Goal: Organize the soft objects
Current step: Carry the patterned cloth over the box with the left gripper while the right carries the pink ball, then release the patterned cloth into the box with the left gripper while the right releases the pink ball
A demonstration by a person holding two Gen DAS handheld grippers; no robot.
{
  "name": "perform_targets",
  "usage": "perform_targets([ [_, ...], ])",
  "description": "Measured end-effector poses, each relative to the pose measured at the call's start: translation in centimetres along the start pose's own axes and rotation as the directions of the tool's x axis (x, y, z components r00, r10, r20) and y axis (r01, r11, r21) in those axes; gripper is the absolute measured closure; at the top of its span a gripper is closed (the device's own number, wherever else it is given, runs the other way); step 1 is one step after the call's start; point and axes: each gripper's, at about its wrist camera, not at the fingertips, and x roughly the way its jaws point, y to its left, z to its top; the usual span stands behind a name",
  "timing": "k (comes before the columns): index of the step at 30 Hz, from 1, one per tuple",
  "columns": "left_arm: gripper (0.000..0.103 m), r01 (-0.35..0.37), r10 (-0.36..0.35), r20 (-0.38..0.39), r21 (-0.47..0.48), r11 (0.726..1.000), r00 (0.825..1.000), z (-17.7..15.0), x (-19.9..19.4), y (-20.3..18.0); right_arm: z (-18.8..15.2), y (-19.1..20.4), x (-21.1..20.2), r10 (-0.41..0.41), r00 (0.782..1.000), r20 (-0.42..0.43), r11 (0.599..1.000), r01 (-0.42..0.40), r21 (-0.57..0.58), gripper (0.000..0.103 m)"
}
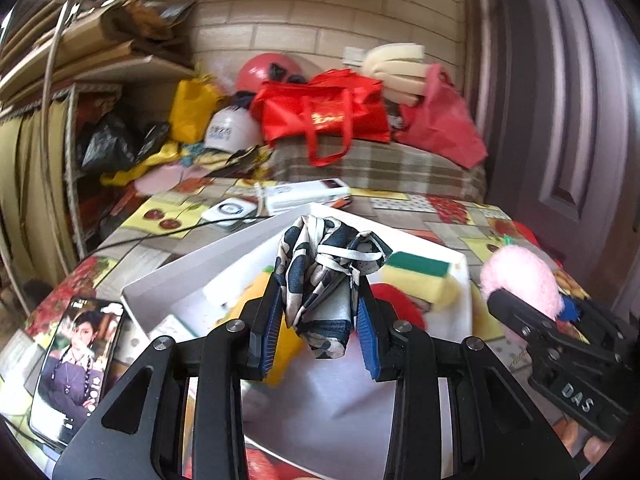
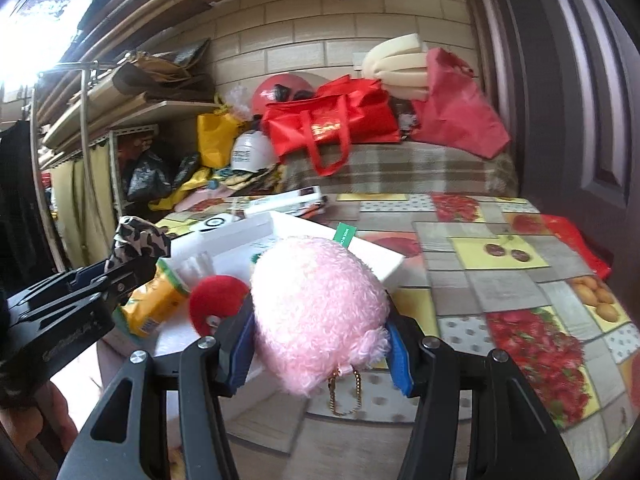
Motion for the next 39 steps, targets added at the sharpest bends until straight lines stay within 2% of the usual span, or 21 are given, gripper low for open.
perform_targets([
  [5,0.070,-0.015,0.014,-0.025,-0.036,0.999,1.000,0.2,1.0,1.1,0.1,1.6,0.8,0.051,0.999,-0.011,0.998,-0.051,-0.037,0.046],
  [8,0.070,-0.018,0.017,-0.029,-0.025,1.000,0.999,0.3,1.3,0.9,0.2,2.1,1.9,0.079,0.995,-0.058,0.995,-0.082,-0.053,0.046],
  [12,0.070,-0.019,0.018,-0.037,-0.015,1.000,0.999,0.5,1.9,0.8,0.2,1.7,3.5,0.112,0.986,-0.122,0.993,-0.114,-0.008,0.047],
  [17,0.069,-0.025,0.024,-0.046,-0.017,1.000,0.999,0.8,2.6,1.1,0.2,1.6,4.6,0.129,0.979,-0.157,0.992,-0.125,0.031,0.047],
  [26,0.069,-0.054,0.051,-0.072,-0.031,0.998,0.996,1.4,4.0,1.9,1.2,3.5,6.4,0.111,0.983,-0.150,0.993,-0.117,-0.034,0.046],
  [29,0.069,-0.054,0.051,-0.108,-0.032,0.998,0.993,1.4,4.9,2.1,1.7,3.7,7.5,0.091,0.985,-0.146,0.994,-0.098,-0.044,0.046],
  [32,0.069,-0.048,0.048,-0.133,0.001,0.999,0.990,1.5,5.6,1.4,2.1,3.7,8.4,0.076,0.986,-0.147,0.996,-0.083,-0.043,0.046],
  [39,0.068,-0.044,0.052,-0.118,0.067,0.997,0.992,1.6,5.8,0.2,2.3,3.9,8.9,0.047,0.989,-0.143,0.997,-0.056,-0.056,0.043],
])
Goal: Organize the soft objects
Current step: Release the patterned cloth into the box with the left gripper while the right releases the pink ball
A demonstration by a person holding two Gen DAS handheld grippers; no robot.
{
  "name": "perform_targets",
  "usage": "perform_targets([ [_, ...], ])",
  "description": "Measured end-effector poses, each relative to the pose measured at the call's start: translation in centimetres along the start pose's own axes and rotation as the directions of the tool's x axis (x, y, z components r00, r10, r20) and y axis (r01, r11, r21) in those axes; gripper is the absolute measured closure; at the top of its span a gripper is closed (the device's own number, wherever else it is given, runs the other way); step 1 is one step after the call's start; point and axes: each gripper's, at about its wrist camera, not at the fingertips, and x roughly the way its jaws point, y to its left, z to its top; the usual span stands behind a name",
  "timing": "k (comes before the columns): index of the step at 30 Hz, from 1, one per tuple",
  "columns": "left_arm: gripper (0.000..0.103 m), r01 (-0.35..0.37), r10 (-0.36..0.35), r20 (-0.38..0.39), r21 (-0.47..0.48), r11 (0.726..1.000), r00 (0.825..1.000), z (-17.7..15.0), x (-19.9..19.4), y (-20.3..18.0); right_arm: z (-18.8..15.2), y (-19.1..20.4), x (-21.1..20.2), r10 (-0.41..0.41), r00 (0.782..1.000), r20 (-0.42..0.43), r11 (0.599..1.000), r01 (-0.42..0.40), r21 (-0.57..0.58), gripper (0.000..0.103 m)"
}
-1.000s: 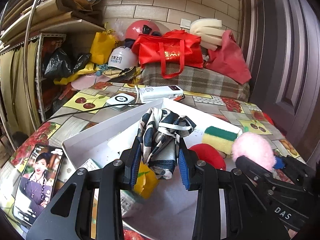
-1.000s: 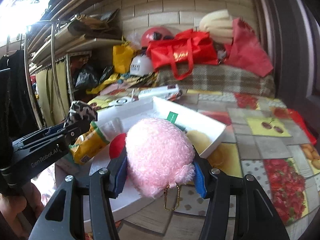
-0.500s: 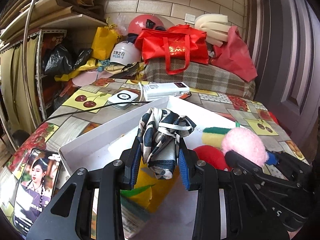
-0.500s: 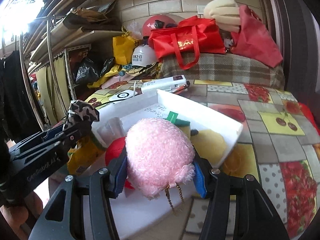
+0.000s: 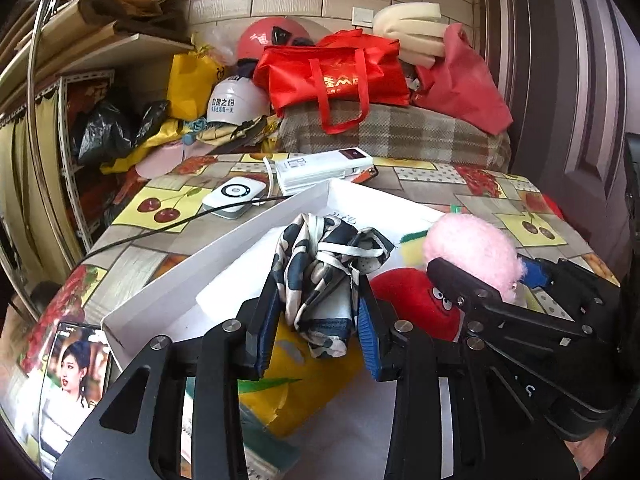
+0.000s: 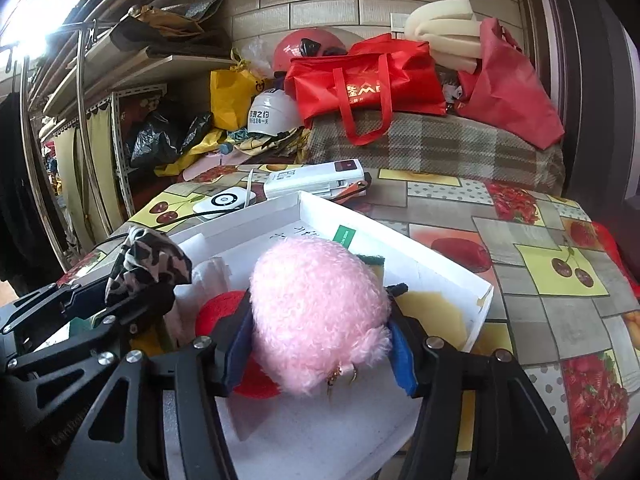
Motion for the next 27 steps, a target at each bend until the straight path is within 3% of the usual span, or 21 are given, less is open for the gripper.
perform_targets([
  [5,0.052,-0.015,0.016,0.013,-0.037,0.999,1.000,0.0,-0.3,0.8,0.0,-0.2,0.2,0.002,1.000,-0.010,1.000,-0.002,0.015,0.040],
  [8,0.019,-0.064,0.068,0.038,-0.088,0.994,0.997,-0.1,-1.0,1.9,0.1,-0.3,0.2,-0.003,1.000,-0.010,1.000,0.003,0.021,0.019],
  [9,0.002,-0.072,0.077,0.044,-0.106,0.992,0.996,-0.2,-1.3,2.4,0.1,-0.6,0.2,-0.012,1.000,-0.007,0.999,0.012,0.034,0.014],
  [12,0.000,-0.062,0.073,0.062,-0.156,0.986,0.995,-0.4,-2.0,3.7,0.0,-1.4,-0.2,-0.017,1.000,0.015,0.997,0.016,0.078,0.000],
  [27,0.000,-0.064,0.084,0.120,-0.165,0.984,0.989,-0.9,-3.5,3.2,-0.2,-1.3,-2.9,-0.070,0.983,0.170,0.995,0.058,0.076,0.000],
])
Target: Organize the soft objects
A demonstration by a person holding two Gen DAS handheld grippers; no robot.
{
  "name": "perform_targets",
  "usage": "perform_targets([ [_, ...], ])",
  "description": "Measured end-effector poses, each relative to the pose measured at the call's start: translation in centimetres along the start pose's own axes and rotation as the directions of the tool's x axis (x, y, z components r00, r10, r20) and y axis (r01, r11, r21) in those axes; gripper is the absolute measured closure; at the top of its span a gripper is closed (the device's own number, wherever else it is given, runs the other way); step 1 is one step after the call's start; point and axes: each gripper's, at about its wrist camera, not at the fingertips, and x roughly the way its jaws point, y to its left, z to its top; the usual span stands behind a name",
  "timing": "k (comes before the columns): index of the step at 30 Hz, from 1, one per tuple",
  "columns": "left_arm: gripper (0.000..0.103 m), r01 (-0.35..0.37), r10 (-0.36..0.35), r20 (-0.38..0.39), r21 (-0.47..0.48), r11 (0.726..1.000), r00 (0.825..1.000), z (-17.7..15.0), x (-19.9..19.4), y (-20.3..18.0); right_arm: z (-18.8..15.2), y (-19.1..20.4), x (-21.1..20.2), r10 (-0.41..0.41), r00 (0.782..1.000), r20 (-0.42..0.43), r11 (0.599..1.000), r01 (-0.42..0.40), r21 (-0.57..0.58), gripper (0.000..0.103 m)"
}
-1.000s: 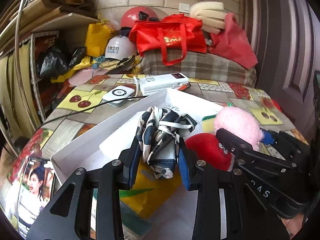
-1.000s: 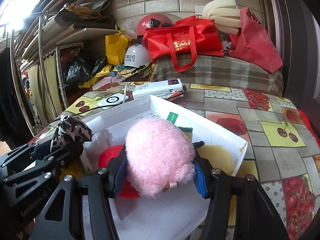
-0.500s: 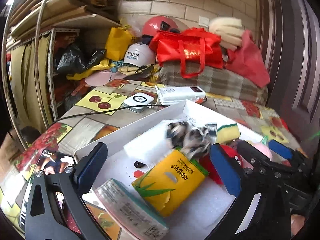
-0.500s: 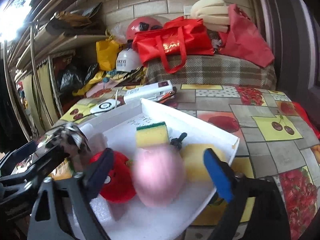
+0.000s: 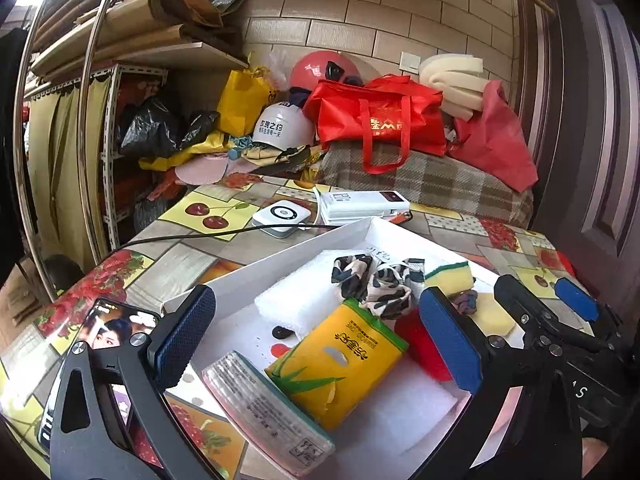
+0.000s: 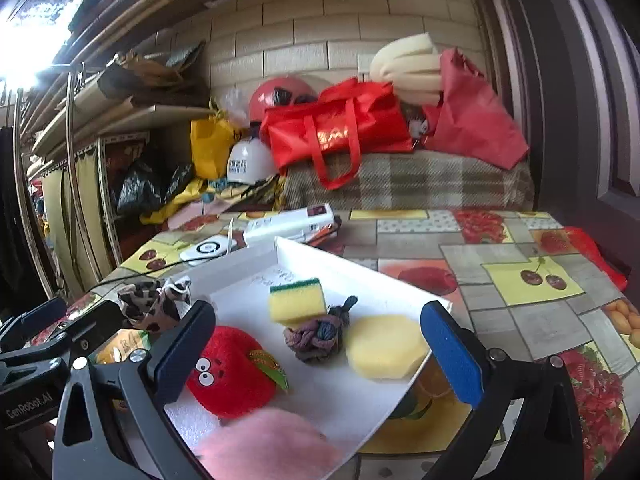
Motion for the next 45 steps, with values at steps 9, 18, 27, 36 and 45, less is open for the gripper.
perform_targets([
  [9,0.000,0.007,-0.006,-0.016,0.014,1.000,1.000,-0.7,-0.9,-1.0,-0.3,-0.9,-1.8,-0.032,0.998,0.050,0.999,0.031,0.009,0.000],
  [18,0.000,0.048,-0.043,-0.051,0.099,0.994,0.998,-2.1,-2.9,-3.6,-1.7,-1.7,-6.4,-0.034,0.996,0.087,0.998,0.038,-0.048,0.000],
  [27,0.000,0.041,-0.047,0.019,0.269,0.962,0.999,-4.2,-6.7,-7.5,-3.3,-4.7,-10.7,-0.051,0.996,0.070,0.999,0.051,0.001,0.000],
  [36,0.000,0.089,-0.116,0.085,0.271,0.958,0.990,-5.6,-11.7,-9.0,-4.7,-9.0,-17.6,-0.116,0.976,0.183,0.988,0.094,0.125,0.000],
  [45,0.000,0.000,0.015,-0.056,0.269,0.963,0.998,-7.3,-12.7,-10.5,-6.1,-10.8,-26.3,-0.327,0.849,0.415,0.940,0.246,0.237,0.000],
])
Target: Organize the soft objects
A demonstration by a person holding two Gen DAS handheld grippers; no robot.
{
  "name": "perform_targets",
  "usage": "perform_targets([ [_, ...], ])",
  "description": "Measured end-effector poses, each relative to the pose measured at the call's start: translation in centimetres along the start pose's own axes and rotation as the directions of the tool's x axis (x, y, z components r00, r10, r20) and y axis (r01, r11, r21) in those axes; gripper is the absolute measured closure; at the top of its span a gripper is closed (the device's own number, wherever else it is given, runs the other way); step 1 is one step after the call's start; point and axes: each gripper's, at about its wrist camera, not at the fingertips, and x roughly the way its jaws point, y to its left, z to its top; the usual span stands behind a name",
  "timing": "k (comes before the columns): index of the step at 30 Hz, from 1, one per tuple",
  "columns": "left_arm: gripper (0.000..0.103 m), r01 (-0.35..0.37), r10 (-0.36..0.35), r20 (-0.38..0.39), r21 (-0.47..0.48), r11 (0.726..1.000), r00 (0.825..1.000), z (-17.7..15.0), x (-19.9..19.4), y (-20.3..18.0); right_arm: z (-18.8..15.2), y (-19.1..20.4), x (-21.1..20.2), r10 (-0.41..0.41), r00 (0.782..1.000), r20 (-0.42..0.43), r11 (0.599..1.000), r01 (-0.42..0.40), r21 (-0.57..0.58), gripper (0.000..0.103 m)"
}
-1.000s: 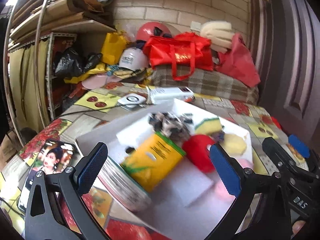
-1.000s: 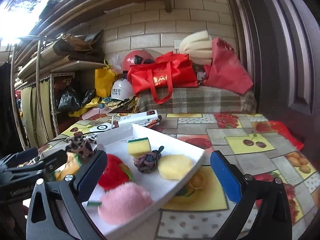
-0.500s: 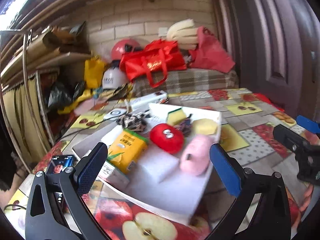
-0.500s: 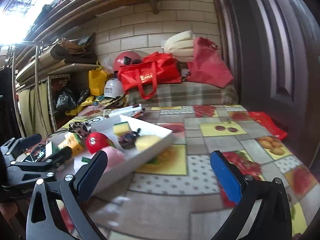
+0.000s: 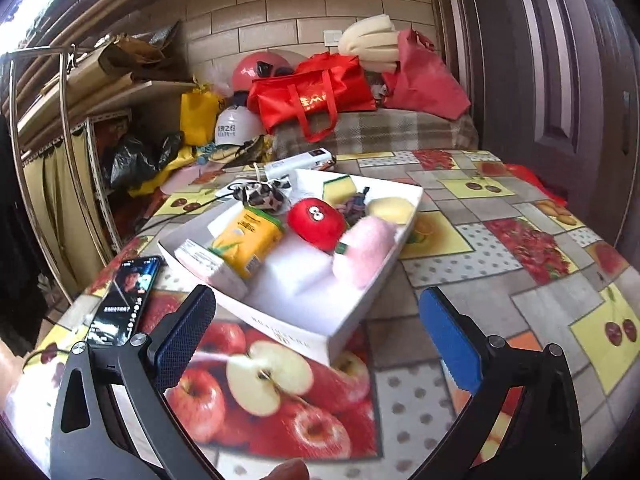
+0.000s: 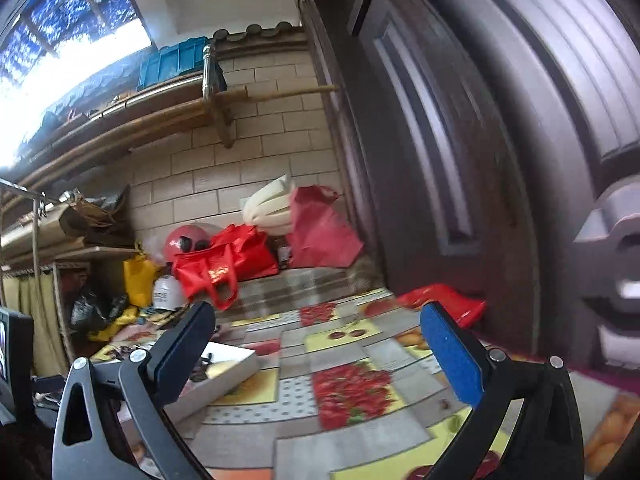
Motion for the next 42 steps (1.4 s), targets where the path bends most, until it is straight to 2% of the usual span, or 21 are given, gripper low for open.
perform_targets([
  [2,0.000,-0.051,0.050,0.005,0.032,0.998,0.999,-0.2,-0.6,-0.8,0.1,-0.2,-0.5,0.006,1.000,-0.012,1.000,-0.006,-0.024,0.000],
  [4,0.000,-0.062,0.061,0.021,0.050,0.997,0.998,-0.4,-1.3,-1.2,-0.1,-0.6,-0.4,0.018,0.999,-0.040,0.999,-0.019,-0.029,0.000],
  [7,0.000,-0.008,0.008,0.005,0.025,1.000,1.000,-0.3,-2.1,-1.2,-0.4,-1.4,-0.1,0.025,0.995,-0.095,1.000,-0.025,0.001,0.000],
  [12,0.000,0.091,-0.091,-0.060,-0.012,0.996,0.994,0.3,-2.6,-1.2,-0.7,-3.2,-0.8,-0.014,0.994,-0.106,0.998,0.021,0.064,0.000],
  [17,0.000,0.078,-0.078,-0.072,-0.005,0.997,0.994,0.7,-3.6,-1.9,-1.0,-3.6,-0.8,-0.062,0.987,-0.151,0.996,0.070,0.049,0.000],
  [19,0.000,0.074,-0.074,-0.075,-0.002,0.997,0.994,0.9,-4.2,-2.0,-0.9,-3.6,-0.9,-0.069,0.986,-0.155,0.996,0.075,0.036,0.000],
  [22,0.000,0.107,-0.107,-0.062,0.002,0.994,0.992,1.3,-5.2,-2.0,-0.7,-3.6,-1.1,-0.075,0.985,-0.152,0.997,0.079,0.018,0.000],
  [27,0.000,0.108,-0.107,-0.055,0.005,0.994,0.993,2.1,-6.3,-2.0,0.6,-3.5,-1.7,-0.050,0.989,-0.139,0.998,0.053,0.022,0.000],
  [34,0.000,0.093,-0.095,-0.083,-0.027,0.995,0.992,2.3,-5.8,-1.2,1.9,-3.4,-2.4,-0.023,0.994,-0.102,0.999,0.027,0.039,0.000],
  [42,0.000,0.088,-0.091,-0.108,-0.029,0.996,0.990,2.0,-5.1,-0.9,1.8,-3.3,-2.1,-0.024,0.993,-0.115,0.999,0.029,0.035,0.000],
])
